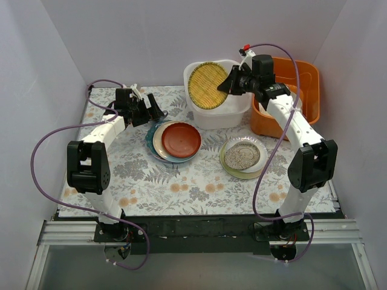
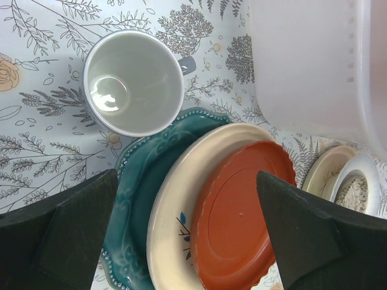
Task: Place the plates into the plastic bin on the countertop
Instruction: Place the plate in the plastic bin.
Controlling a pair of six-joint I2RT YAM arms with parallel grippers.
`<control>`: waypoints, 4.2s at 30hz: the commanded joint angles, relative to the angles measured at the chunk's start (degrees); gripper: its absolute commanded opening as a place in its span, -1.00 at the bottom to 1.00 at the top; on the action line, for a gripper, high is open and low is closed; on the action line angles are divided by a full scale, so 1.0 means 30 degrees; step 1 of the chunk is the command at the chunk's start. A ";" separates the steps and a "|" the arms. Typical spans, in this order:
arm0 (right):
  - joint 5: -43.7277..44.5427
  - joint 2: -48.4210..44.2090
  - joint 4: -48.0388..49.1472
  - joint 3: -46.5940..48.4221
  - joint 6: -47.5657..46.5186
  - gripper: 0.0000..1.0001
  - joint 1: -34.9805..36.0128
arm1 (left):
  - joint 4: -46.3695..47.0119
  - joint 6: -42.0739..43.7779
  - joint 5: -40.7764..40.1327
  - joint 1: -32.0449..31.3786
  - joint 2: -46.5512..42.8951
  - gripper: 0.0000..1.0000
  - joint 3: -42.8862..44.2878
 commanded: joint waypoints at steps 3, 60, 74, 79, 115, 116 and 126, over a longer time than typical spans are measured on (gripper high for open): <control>-0.0327 0.0628 0.0533 0.2372 -0.0104 -0.97 -0.0454 | -0.0010 0.0160 -0.0108 0.0067 -0.1042 0.96 0.0163; 0.1109 0.9477 0.0093 0.6622 0.1507 -0.97 -0.1246 | 0.0311 -0.0016 0.1035 0.0067 -0.1774 0.96 -0.0129; 0.1401 1.1234 -0.1489 0.7736 0.0717 -0.88 -0.1246 | 0.0516 -0.0104 0.1533 0.0067 -0.1774 0.96 -0.0364; 0.1373 1.1528 -0.1840 0.7852 0.0512 -0.66 -0.1275 | 0.0575 -0.0104 0.1592 0.0067 -0.1804 0.96 -0.0451; 0.3305 0.9012 -0.2635 0.8029 -0.0777 0.37 -0.1129 | 0.0693 0.0042 0.2792 0.0067 -0.1833 0.96 -0.0569; 0.3335 0.8806 -0.2516 0.7854 -0.0778 0.43 -0.1129 | 0.0693 0.0072 0.2967 0.0096 -0.1804 0.96 -0.0569; 0.2691 0.7135 -0.1930 0.8262 -0.0339 0.57 -0.1099 | 0.0693 0.0335 0.3583 0.0067 -0.1833 0.96 -0.0598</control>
